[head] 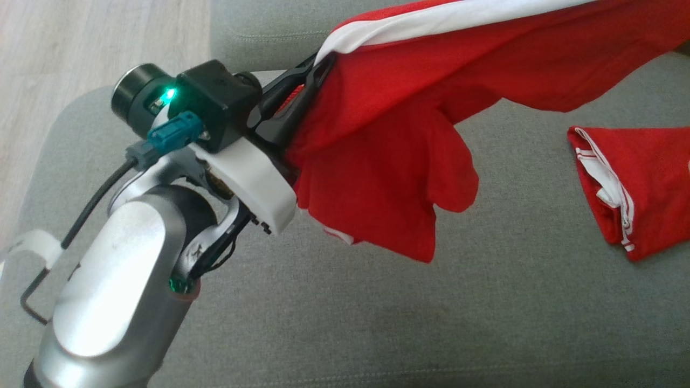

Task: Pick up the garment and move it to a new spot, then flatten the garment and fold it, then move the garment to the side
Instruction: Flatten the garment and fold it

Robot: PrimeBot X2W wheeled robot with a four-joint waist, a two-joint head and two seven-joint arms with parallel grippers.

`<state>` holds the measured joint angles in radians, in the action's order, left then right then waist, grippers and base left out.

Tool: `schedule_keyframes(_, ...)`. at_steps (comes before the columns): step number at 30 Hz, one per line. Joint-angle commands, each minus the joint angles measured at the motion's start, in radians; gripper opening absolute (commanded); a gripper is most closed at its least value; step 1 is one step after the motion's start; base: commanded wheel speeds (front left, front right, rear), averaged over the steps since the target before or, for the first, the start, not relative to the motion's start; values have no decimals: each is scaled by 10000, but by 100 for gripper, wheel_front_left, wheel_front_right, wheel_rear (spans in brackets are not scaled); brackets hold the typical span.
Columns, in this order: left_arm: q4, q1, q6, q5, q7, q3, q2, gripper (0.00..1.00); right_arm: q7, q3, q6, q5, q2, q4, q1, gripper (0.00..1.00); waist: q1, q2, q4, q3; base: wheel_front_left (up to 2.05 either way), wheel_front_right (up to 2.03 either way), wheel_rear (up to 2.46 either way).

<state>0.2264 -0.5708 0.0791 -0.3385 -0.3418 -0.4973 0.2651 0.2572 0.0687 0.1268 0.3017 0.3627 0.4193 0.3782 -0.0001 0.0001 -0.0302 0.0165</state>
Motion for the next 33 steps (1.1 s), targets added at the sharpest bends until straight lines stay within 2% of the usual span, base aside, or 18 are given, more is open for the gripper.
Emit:
schedule_keyframes(1,339,-436,-57,-42,-57,532,309,0,118,-97,39,108,148,236,204,0,1,-1,-6,7,0,0,0)
schedule_keyframes(9,276,-436,-138,-22,16,457,276,0,226,-178,39,225,120,141,115,0,1,-1,-47,210,0,0,0)
schedule_keyframes(14,-597,-205,-176,52,643,219,15,0,193,-676,39,450,-220,-399,-375,0,1,-1,-70,568,0,0,0)
schedule_keyframes(18,-2028,387,-329,4,1727,-2,-496,0,-75,-1184,39,717,-776,-1507,-1274,0,1,-1,-91,896,0,0,0)
schedule_keyframes(25,-4727,1392,-652,-11,3658,-411,-1437,0,-999,-1613,39,1057,-1584,-4365,-2703,0,1,-1,-125,1459,0,0,0)
schedule_keyframes(32,-6350,1884,-571,-222,4565,-937,-1894,0,-1829,-1545,39,1145,-1965,-6406,-3108,0,1,-1,-149,1771,0,0,0)
schedule_keyframes(33,-6457,1938,-583,-261,4673,-979,-1928,16,-1937,-1579,39,1157,-1993,-6551,-3112,0,1,-1,-150,1788,0,0,0)
